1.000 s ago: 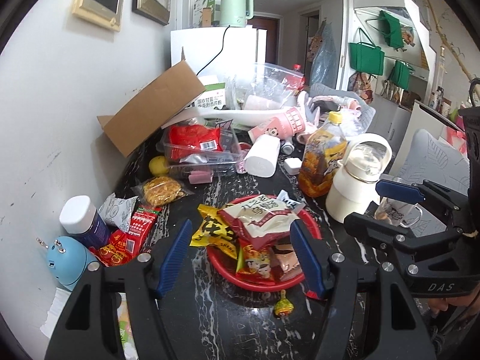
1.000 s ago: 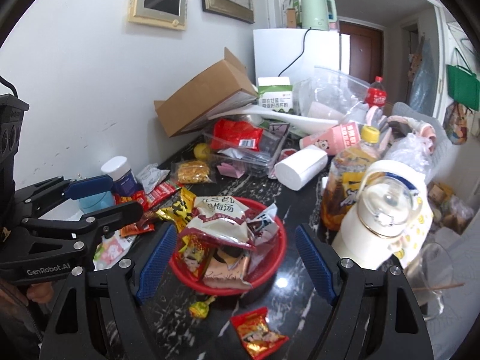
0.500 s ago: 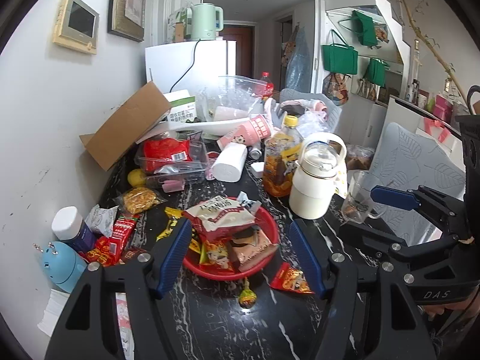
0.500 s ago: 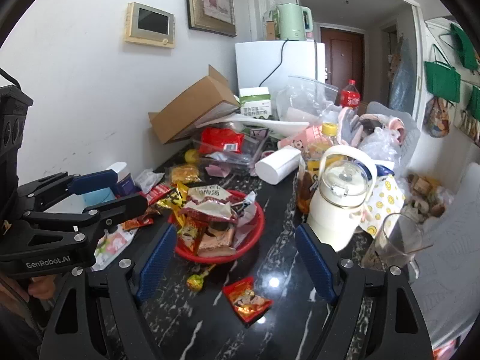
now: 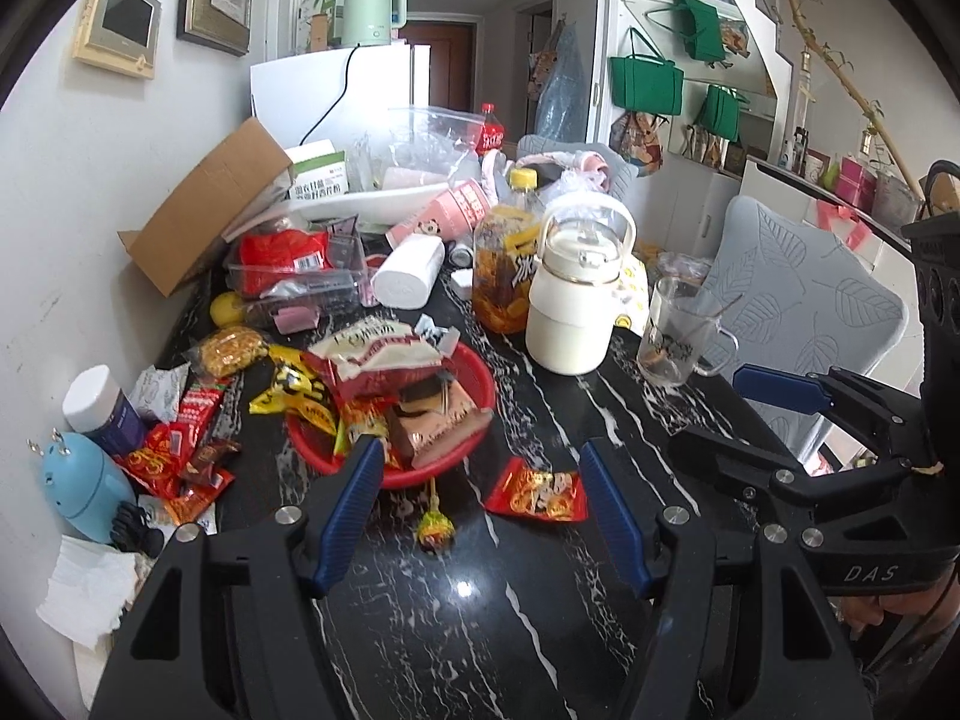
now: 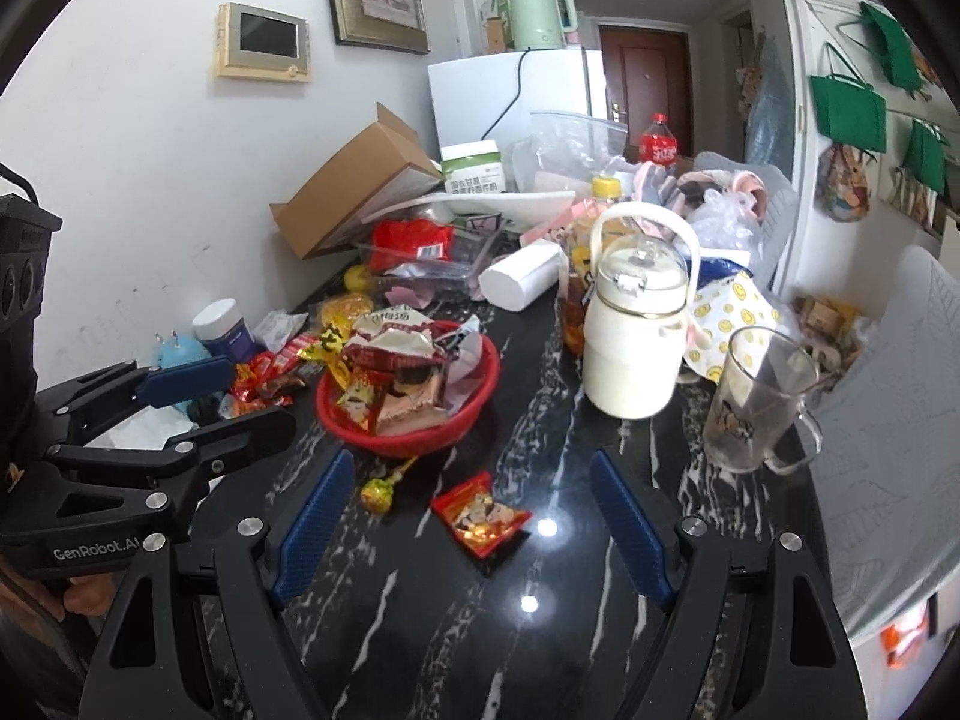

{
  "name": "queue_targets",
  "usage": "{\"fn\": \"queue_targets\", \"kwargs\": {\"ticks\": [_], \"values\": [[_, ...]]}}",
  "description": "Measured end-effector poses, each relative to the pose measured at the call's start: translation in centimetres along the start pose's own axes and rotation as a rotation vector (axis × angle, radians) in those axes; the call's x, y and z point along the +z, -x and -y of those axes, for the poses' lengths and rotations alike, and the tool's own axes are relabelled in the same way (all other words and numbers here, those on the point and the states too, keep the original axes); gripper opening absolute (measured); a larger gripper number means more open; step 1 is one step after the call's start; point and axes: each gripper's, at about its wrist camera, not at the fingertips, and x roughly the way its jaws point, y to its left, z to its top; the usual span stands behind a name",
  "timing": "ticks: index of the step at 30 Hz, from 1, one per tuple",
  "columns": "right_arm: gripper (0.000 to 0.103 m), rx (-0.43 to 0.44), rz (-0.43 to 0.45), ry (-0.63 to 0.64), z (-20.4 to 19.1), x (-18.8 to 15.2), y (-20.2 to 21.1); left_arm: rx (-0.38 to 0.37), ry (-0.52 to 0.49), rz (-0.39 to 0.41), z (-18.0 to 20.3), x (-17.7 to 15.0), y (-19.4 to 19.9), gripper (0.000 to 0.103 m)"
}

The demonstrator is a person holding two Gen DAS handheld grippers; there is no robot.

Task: Organize snacks
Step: 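Move both open grippers back toward the lollipop and red candy packet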

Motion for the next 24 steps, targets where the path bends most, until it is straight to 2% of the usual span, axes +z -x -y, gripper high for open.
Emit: {"fn": "queue_targets", "kwargs": {"ticks": [12, 24], "values": [[0.082, 0.014, -0.101, -0.094, 1.1, -4.4, -2.7, -0.007, 0.047, -0.093, -0.8, -3.8, -2.5, 0.067], [0.082, 0.026, -0.196, -0.137, 1.9, -6.8, -6.6, -0.009, 0.099, -0.169, -2.4, -6.0, -6.2, 0.067]]}}
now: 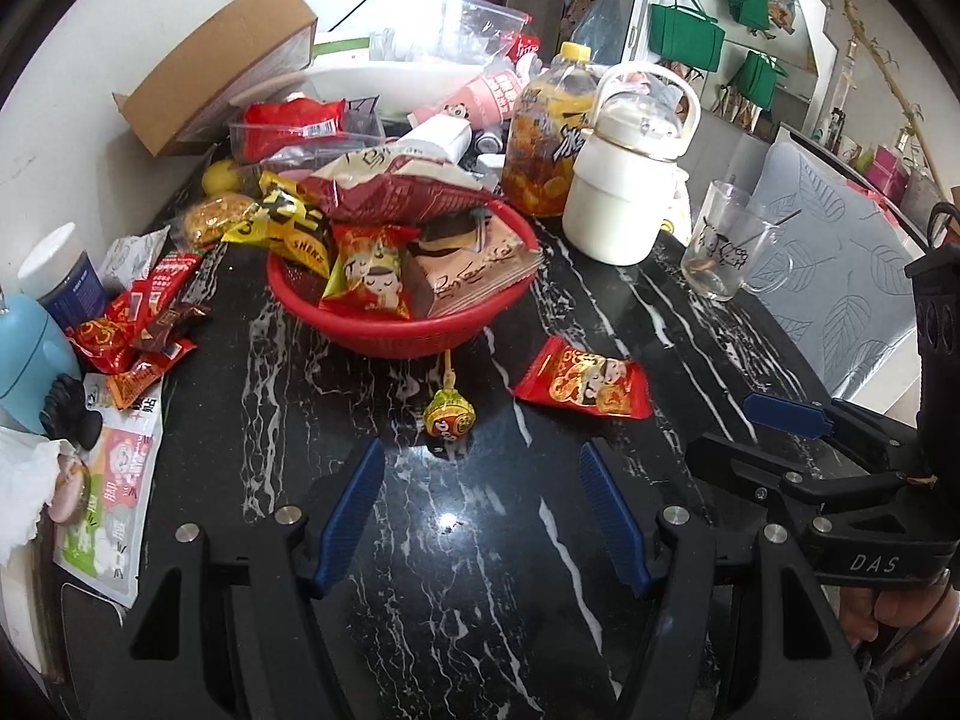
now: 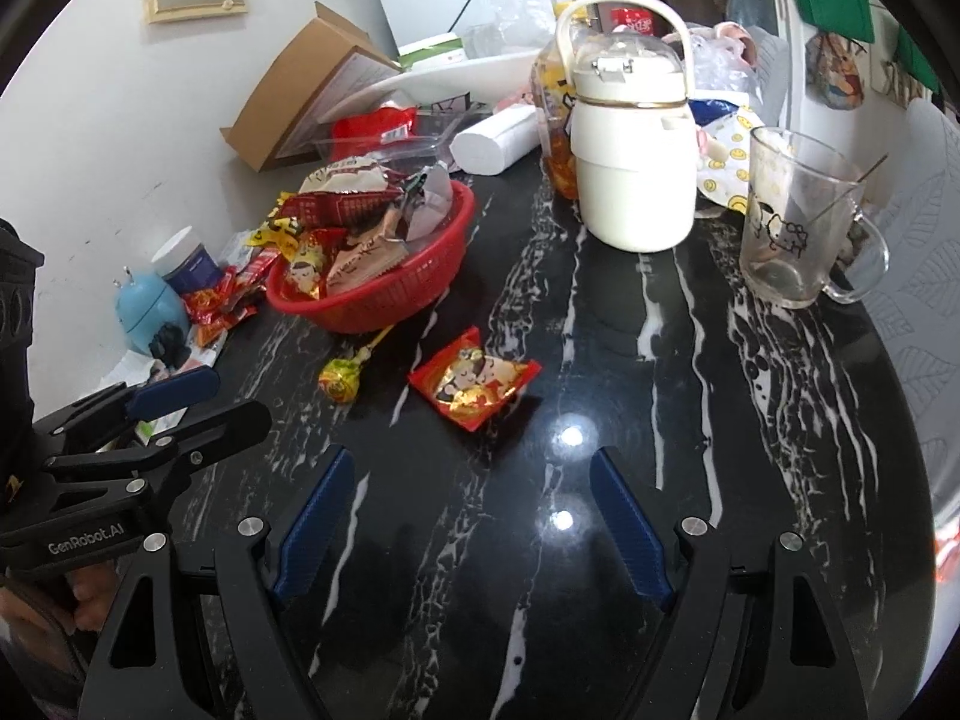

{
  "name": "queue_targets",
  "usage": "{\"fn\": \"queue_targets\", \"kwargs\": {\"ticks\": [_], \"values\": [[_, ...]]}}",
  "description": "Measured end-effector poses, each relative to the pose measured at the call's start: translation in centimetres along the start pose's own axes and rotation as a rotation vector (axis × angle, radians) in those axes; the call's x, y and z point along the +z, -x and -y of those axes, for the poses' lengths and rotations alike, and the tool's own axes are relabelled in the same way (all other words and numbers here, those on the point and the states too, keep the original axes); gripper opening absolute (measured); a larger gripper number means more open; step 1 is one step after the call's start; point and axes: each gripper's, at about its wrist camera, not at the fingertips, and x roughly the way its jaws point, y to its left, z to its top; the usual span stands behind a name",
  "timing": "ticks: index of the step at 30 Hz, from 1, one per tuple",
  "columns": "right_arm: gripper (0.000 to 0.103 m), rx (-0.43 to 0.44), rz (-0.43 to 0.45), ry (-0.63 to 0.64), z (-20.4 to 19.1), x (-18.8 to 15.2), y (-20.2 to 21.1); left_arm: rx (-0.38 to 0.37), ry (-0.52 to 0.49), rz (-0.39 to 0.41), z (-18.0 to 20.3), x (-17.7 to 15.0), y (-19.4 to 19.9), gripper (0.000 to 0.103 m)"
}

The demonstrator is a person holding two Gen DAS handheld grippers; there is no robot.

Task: Organize snacks
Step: 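Move both open grippers back toward the lollipop and red candy packet, then grasp the green lollipop with the left gripper while the right gripper grasps the red candy packet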

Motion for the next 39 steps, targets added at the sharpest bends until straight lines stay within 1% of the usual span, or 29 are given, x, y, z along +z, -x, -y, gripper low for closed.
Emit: {"fn": "queue_targets", "kwargs": {"ticks": [7, 8, 11, 13, 15, 18, 19, 20, 22, 24, 27, 29, 30, 31, 33, 35, 36, 38, 39], "values": [[0.082, 0.009, -0.035, 0.017, 0.5, 1.1, -2.4, -0.014, -0.002, -0.018, -0.6, 0.5, -2.4, 0.067], [0.082, 0.009, -0.04, 0.025, 0.6, 1.3, -2.7, -0.014, -0.006, -0.02, -0.7, 0.6, -2.8, 0.065], [0.082, 0.01, -0.054, 0.053, 0.7, 1.9, -3.8, -0.015, -0.009, -0.043, -0.8, 0.9, -4.1, 0.056], [0.082, 0.014, -0.057, 0.066, 0.9, 2.3, -4.4, -0.019, -0.006, -0.057, -0.9, 1.1, -4.8, 0.054], [0.082, 0.026, -0.056, 0.075, 1.0, 2.6, -4.9, -0.021, -0.005, -0.064, -1.0, 1.3, -5.4, 0.047], [0.082, 0.037, -0.062, 0.099, 1.0, 3.1, -5.8, -0.023, -0.014, -0.065, -0.9, 1.6, -6.1, 0.045], [0.082, 0.043, -0.065, 0.108, 1.0, 3.3, -6.1, -0.021, -0.022, -0.07, -0.8, 1.6, -6.4, 0.043], [0.082, 0.05, -0.069, 0.112, 1.1, 3.4, -6.4, -0.021, -0.027, -0.077, -0.8, 1.6, -6.6, 0.036], [0.081, 0.059, -0.081, 0.113, 1.2, 3.7, -7.1, -0.015, -0.03, -0.088, -0.8, 1.8, -7.1, 0.033], [0.08, 0.069, -0.09, 0.115, 1.4, 3.9, -7.5, -0.007, -0.024, -0.102, -0.9, 1.8, -7.6, 0.026], [0.073, 0.084, -0.109, 0.13, 1.5, 4.1, -8.3, -0.026, -0.005, -0.117, -1.3, 1.8, -7.9, 0.026], [0.066, 0.095, -0.121, 0.133, 1.6, 4.2, -8.7, -0.027, -0.01, -0.117, -1.3, 1.8, -7.9, 0.026], [0.062, 0.108, -0.128, 0.139, 1.5, 4.1, -9.0, -0.027, -0.011, -0.116, -1.3, 1.8, -7.9, 0.026], [0.056, 0.102, -0.121, 0.149, 1.4, 4.1, -9.0, -0.028, -0.01, -0.117, -1.3, 1.8, -7.9, 0.026], [0.054, 0.097, -0.127, 0.168, 1.1, 4.0, -9.1, -0.032, -0.002, -0.122, -1.4, 1.8, -7.9, 0.026], [0.05, 0.092, -0.119, 0.174, 1.0, 3.9, -8.9, -0.041, 0.006, -0.13, -1.5, 1.6, -7.7, 0.026], [0.046, 0.093, -0.11, 0.175, 0.9, 3.8, -8.6, -0.045, 0.011, -0.134, -1.5, 1.5, -7.6, 0.026], [0.027, 0.101, -0.107, 0.166, 0.9, 3.6, -8.2, -0.047, 0.015, -0.141, -1.4, 1.1, -7.2, 0.026], [0.023, 0.113, -0.119, 0.154, 1.0, 3.4, -8.1, -0.05, 0.016, -0.142, -1.4, 0.8, -7.0, 0.026]]}}
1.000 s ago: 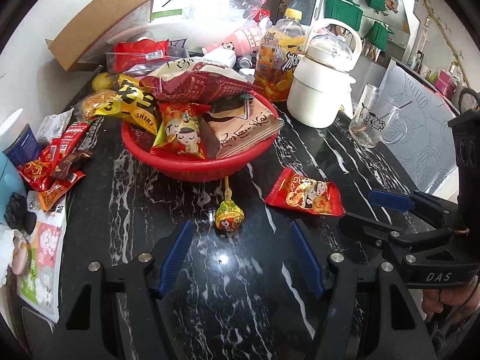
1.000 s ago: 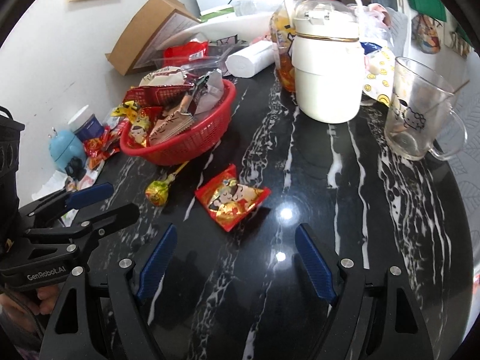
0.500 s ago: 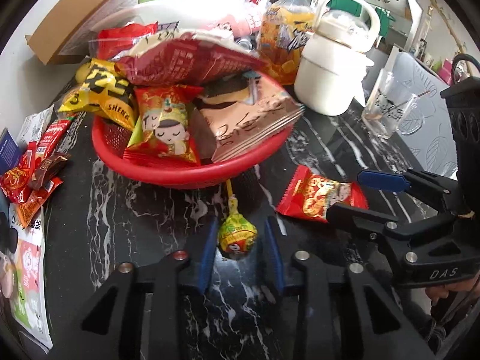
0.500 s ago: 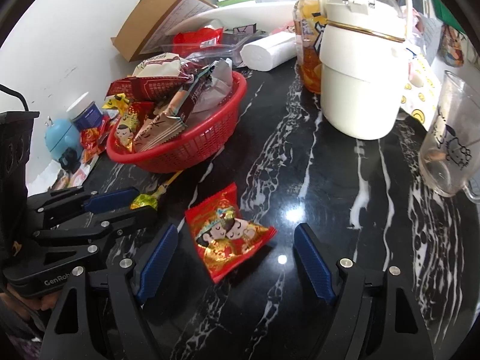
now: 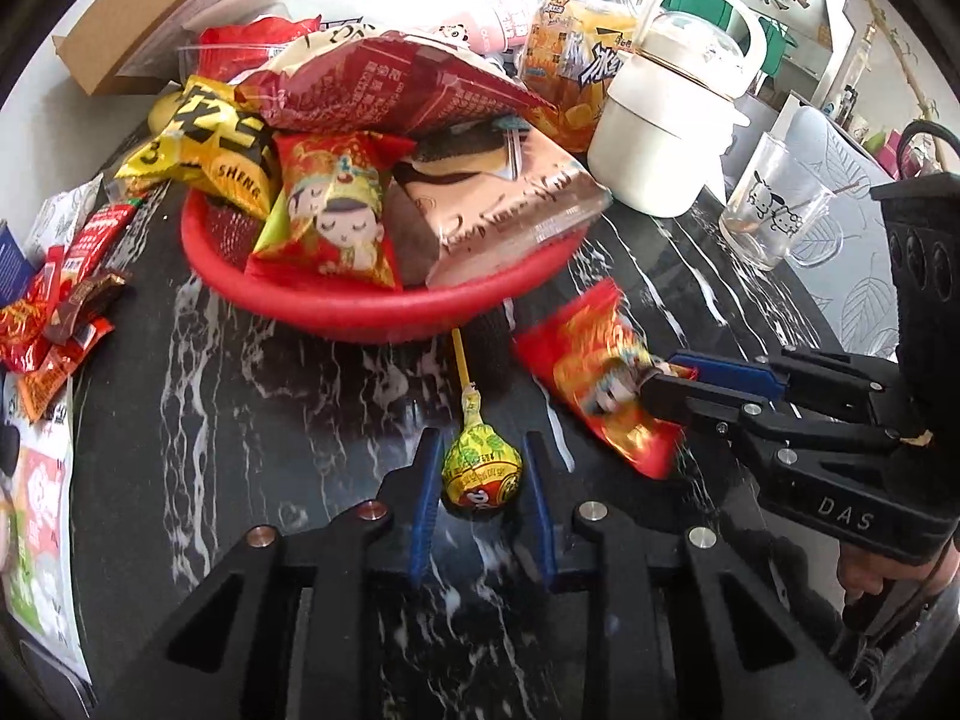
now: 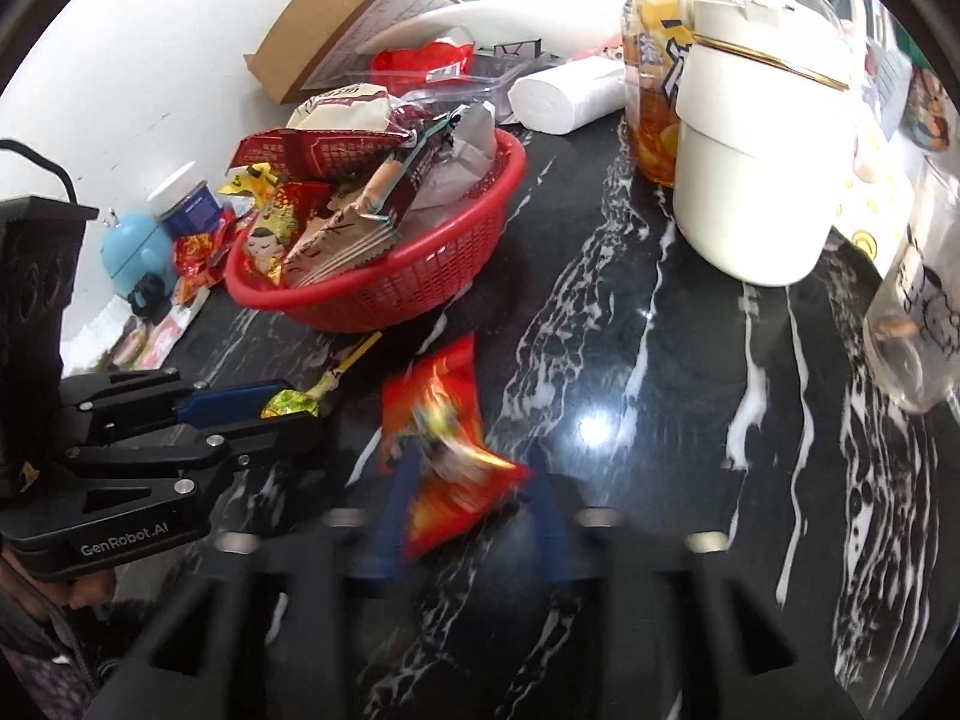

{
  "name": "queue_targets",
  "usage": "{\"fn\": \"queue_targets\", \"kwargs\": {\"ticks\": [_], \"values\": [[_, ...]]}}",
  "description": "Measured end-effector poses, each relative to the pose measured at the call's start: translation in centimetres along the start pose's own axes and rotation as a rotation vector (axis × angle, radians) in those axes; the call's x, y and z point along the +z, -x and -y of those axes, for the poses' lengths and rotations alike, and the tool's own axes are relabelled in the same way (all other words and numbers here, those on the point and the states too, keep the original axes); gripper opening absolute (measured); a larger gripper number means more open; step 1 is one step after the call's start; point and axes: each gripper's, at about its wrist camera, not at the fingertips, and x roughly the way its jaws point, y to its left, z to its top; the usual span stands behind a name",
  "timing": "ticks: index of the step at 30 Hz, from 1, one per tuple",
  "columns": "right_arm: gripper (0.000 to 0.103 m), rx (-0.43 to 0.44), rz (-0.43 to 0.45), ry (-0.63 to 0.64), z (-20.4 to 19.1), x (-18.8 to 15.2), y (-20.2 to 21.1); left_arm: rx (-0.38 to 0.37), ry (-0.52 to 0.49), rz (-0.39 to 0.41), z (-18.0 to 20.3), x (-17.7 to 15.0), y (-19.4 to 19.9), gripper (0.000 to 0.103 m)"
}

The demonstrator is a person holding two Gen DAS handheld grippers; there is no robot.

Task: Organize snacks
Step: 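Grasp the green lollipop with the left gripper while the right gripper grasps the red candy packet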

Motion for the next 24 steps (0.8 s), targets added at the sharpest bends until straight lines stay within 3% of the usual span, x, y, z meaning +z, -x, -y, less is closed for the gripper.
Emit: {"fn": "queue_targets", "kwargs": {"ticks": [9, 24], "values": [[0.013, 0.037, -0.003, -0.084, 0.1, -2.3, 1.0, -0.02, 0.019, -0.011, 0.6, -2.7, 1.8, 0.026], [0.011, 0.049, -0.024, -0.167, -1.0, -8.8, 5.7, -0.084, -0.028, -0.061, 2.9, -7.8, 5.0, 0.026]]}}
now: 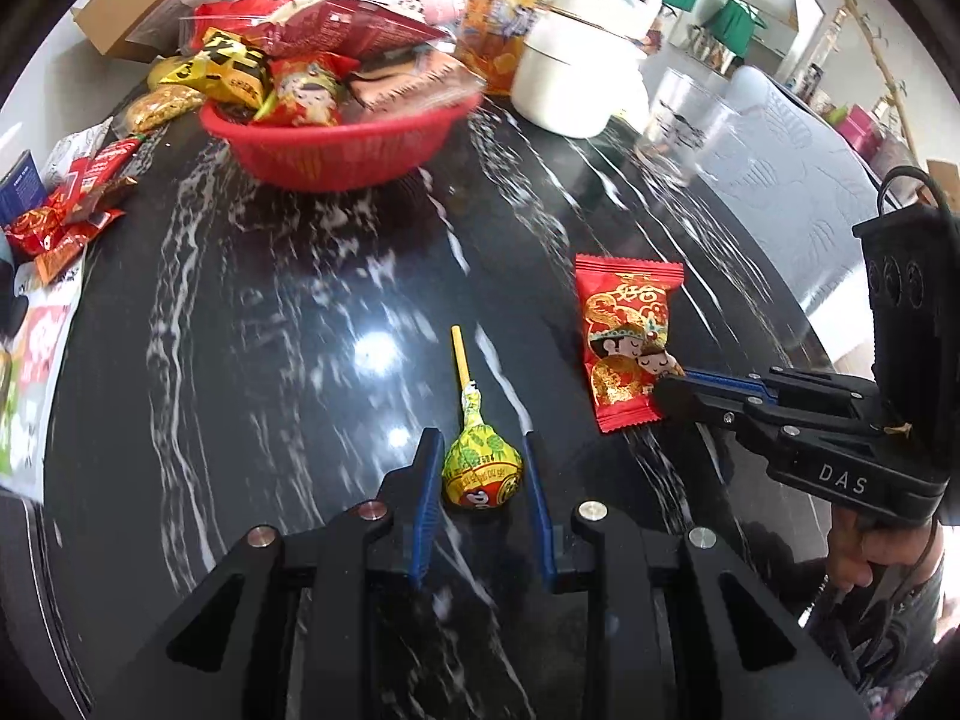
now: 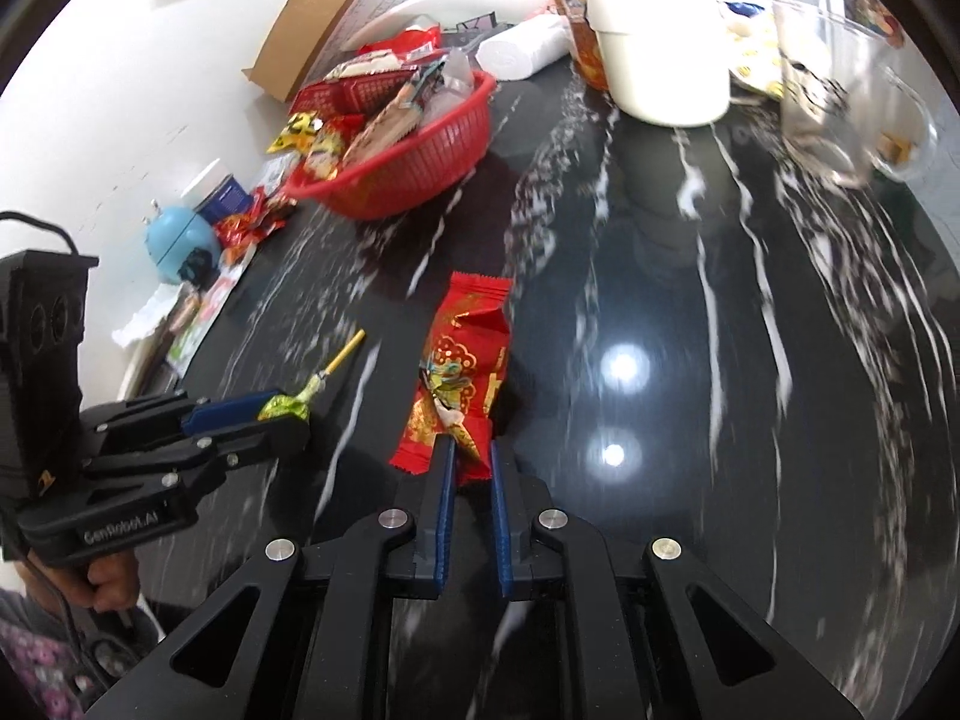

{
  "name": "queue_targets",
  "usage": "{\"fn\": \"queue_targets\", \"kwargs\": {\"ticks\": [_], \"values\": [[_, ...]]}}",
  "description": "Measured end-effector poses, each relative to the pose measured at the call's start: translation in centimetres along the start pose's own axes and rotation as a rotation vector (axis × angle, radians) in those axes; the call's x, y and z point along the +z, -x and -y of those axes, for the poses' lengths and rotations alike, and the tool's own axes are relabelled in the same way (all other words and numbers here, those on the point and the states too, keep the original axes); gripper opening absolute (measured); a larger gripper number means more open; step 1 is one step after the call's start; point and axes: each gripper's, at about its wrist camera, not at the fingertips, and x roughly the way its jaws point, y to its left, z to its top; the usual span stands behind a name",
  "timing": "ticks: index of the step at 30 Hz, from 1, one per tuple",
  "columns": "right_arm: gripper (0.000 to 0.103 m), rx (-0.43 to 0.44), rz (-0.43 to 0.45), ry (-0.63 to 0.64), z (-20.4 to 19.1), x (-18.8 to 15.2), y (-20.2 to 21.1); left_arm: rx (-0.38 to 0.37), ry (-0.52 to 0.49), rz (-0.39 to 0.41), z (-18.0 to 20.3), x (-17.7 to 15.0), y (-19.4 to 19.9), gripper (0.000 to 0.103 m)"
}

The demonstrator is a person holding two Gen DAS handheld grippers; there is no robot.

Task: Organize snacks
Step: 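Grasp the green lollipop with the left gripper while the right gripper grasps the red candy packet, then lift the lollipop and red candy packet with both grippers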

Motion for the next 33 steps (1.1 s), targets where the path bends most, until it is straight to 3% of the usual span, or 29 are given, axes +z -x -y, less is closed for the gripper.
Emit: {"fn": "queue_targets", "kwargs": {"ticks": [7, 11, 12, 15, 16, 24, 27, 33], "values": [[0.011, -0.016, -0.032, -0.01, -0.7, -2.9, 2.0, -0.035, -0.024, -0.021, 1.4, -1.6, 0.4, 0.026], [0.015, -0.065, 0.0, -0.032, -0.3, -3.2, 2.9, -0.031, -0.02, -0.012, 1.6, -1.6, 0.3, 0.026], [0.02, -0.069, 0.016, -0.048, -0.1, -3.1, 3.0, -0.032, -0.019, -0.011, 1.6, -1.6, 0.3, 0.026], [0.055, -0.085, 0.051, -0.072, 0.2, -2.7, 3.3, -0.016, -0.017, -0.004, 1.4, -1.6, 0.3, 0.026], [0.061, -0.092, 0.063, -0.068, 0.1, -2.6, 3.3, -0.014, -0.014, -0.002, 1.2, -1.6, 0.4, 0.026], [0.067, -0.137, 0.058, -0.03, -1.1, -1.7, 1.5, 0.008, 0.018, 0.015, -0.1, -1.4, 0.5, 0.026], [0.078, -0.162, 0.045, -0.006, -1.3, -1.3, 1.0, 0.011, 0.029, 0.017, -0.6, -1.3, 0.6, 0.026], [0.078, -0.164, 0.038, 0.035, -1.9, -0.8, 0.4, 0.011, 0.043, 0.021, -1.1, -1.2, 0.6, 0.026]]}}
